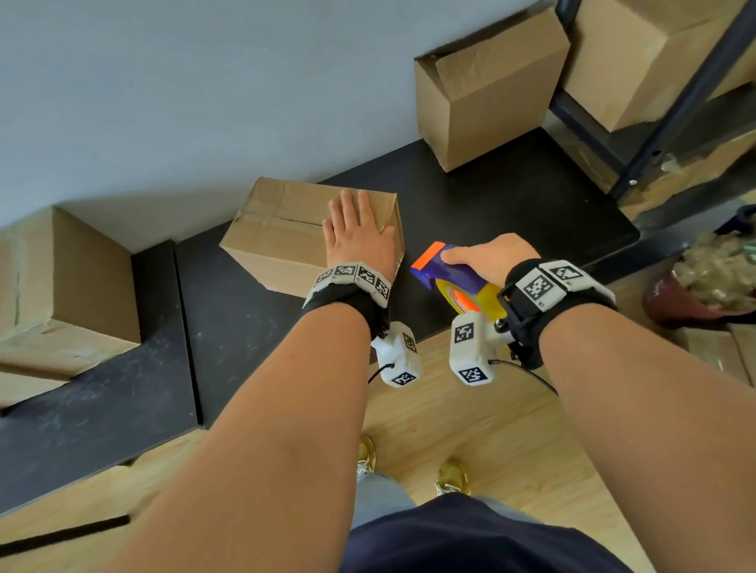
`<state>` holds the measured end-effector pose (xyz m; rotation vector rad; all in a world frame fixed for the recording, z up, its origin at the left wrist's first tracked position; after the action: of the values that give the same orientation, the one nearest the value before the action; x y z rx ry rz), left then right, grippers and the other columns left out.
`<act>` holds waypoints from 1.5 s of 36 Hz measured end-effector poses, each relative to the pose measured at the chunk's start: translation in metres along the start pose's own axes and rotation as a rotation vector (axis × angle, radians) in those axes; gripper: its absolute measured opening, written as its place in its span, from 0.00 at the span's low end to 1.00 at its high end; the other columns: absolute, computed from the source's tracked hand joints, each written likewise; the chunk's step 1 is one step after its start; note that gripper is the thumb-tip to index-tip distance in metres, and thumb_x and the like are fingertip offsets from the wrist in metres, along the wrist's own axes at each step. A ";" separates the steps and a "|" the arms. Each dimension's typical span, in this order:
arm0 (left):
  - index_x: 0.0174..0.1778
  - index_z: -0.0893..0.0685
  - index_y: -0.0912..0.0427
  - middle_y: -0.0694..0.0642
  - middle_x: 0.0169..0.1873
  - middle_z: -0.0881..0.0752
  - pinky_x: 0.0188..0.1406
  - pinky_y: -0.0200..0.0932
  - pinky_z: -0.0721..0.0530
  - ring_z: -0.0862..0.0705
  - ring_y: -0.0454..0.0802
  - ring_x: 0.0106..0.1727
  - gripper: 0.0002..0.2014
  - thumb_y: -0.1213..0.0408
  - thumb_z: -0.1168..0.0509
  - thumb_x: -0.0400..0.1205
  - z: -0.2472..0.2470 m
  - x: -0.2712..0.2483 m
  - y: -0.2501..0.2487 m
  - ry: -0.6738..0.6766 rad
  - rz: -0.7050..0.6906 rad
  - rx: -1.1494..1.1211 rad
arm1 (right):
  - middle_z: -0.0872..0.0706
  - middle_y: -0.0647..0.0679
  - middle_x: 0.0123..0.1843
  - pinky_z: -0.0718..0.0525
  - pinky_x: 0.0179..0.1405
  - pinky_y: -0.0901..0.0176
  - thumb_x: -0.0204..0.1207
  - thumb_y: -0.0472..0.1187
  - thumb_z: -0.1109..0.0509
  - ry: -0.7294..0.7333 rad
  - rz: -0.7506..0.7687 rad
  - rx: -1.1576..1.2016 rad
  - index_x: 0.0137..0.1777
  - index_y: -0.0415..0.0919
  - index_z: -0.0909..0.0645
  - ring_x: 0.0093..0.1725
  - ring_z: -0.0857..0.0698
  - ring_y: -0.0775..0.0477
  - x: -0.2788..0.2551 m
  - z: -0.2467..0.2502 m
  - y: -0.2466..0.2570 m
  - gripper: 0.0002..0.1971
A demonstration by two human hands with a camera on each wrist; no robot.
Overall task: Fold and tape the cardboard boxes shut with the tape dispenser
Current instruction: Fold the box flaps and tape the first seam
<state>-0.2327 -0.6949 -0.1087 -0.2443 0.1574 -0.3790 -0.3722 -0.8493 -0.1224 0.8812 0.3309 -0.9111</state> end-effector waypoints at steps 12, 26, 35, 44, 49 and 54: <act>0.64 0.18 0.50 0.52 0.70 0.25 0.73 0.54 0.32 0.29 0.57 0.71 0.16 0.62 0.47 0.85 0.041 -0.015 0.036 -0.117 -0.090 -0.111 | 0.19 0.42 0.56 0.28 0.48 0.55 0.73 0.66 0.30 -0.122 0.081 0.259 0.67 0.37 0.22 0.51 0.21 0.44 -0.022 0.015 0.044 0.34; 0.83 0.39 0.52 0.53 0.84 0.45 0.81 0.48 0.44 0.43 0.55 0.83 0.23 0.59 0.54 0.90 0.024 -0.001 0.040 0.061 -0.055 -0.116 | 0.23 0.48 0.35 0.33 0.28 0.57 0.72 0.62 0.28 -0.185 0.221 0.258 0.43 0.39 0.23 0.42 0.19 0.42 -0.029 0.010 0.081 0.23; 0.82 0.38 0.55 0.55 0.83 0.41 0.80 0.51 0.40 0.42 0.56 0.82 0.28 0.71 0.45 0.84 0.055 0.010 0.100 -0.066 -0.052 -0.079 | 0.18 0.48 0.36 0.28 0.33 0.57 0.73 0.59 0.29 -0.244 0.439 0.077 0.40 0.41 0.20 0.35 0.19 0.46 -0.057 -0.002 0.149 0.19; 0.85 0.48 0.51 0.50 0.85 0.52 0.81 0.61 0.51 0.55 0.54 0.85 0.28 0.50 0.53 0.88 0.052 0.027 0.152 0.091 -0.074 0.158 | 0.23 0.51 0.33 0.33 0.28 0.59 0.76 0.58 0.31 -0.296 0.501 -0.173 0.35 0.47 0.28 0.35 0.22 0.48 -0.069 -0.040 0.191 0.17; 0.85 0.50 0.52 0.52 0.85 0.53 0.83 0.57 0.50 0.60 0.53 0.85 0.30 0.46 0.55 0.87 0.036 0.037 0.162 0.141 -0.120 0.109 | 0.21 0.50 0.33 0.26 0.33 0.57 0.75 0.59 0.32 -0.371 0.489 -0.281 0.39 0.52 0.33 0.36 0.18 0.47 -0.067 -0.054 0.200 0.16; 0.74 0.30 0.53 0.52 0.77 0.32 0.73 0.51 0.34 0.39 0.53 0.78 0.22 0.49 0.50 0.86 0.060 0.033 0.150 -0.076 -0.171 0.129 | 0.22 0.49 0.32 0.28 0.28 0.59 0.75 0.59 0.31 -0.406 0.461 -0.319 0.34 0.50 0.34 0.33 0.20 0.49 -0.065 -0.062 0.204 0.19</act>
<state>-0.1393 -0.5604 -0.0944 -0.1447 0.0365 -0.5471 -0.2418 -0.7032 -0.0159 0.4333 -0.0810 -0.5661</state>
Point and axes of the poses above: each hand's wrist, its own x-axis towards the middle knuckle, its own z-axis out of the back of the hand, y = z × x, the point moved 8 cm from there along x, towards the middle knuckle
